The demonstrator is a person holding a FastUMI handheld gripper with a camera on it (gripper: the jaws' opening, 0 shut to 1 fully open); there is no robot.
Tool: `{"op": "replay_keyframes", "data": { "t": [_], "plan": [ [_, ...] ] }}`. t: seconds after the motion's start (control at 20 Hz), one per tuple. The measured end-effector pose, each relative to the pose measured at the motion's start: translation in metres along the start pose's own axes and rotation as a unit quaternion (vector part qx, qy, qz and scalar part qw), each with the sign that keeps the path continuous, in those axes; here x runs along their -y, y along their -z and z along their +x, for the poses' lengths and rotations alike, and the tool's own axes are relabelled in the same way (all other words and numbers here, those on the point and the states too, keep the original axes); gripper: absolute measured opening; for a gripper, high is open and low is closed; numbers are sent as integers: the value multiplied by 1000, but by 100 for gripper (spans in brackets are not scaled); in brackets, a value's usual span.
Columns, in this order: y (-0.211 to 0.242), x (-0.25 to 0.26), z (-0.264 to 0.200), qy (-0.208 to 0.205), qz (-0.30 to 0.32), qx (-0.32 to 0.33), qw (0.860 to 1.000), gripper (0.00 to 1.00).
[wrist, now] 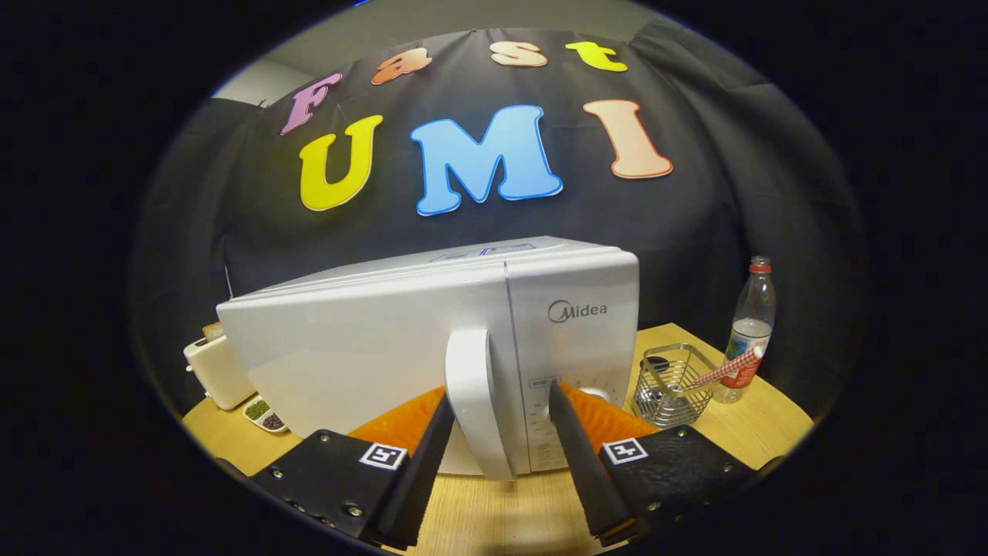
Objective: Open the microwave, put the food inside, and close the microwave door.
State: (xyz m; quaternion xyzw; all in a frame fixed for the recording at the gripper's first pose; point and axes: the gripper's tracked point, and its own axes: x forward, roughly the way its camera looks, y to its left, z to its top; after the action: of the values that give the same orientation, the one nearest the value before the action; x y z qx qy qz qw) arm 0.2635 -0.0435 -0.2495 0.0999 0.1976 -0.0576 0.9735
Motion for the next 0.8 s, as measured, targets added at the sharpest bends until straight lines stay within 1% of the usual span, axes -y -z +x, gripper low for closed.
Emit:
{"op": "replay_keyframes", "data": {
  "t": [0.05,0.15,0.2,0.25,0.3,0.35,0.45,0.5,0.65,0.7,0.8],
  "plan": [
    [-1,1,-2,4,-10,5,1000,78],
    [0,-7,-2,0,-26,4,1000,55],
    [0,-11,-2,-4,-36,6,999,52],
    [2,-7,3,15,-53,6,998,54],
    [-3,-13,-13,26,-58,9,998,28],
    [1,-6,-2,27,-64,10,998,28],
    [1,-5,-5,22,-57,6,998,28],
    [2,-4,-3,20,-45,2,999,19],
    [2,-7,-7,15,-35,0,999,19],
    [1,-7,-7,12,-23,1,1000,20],
    [2,-9,-9,-4,22,-3,1000,19]
  ]
}}
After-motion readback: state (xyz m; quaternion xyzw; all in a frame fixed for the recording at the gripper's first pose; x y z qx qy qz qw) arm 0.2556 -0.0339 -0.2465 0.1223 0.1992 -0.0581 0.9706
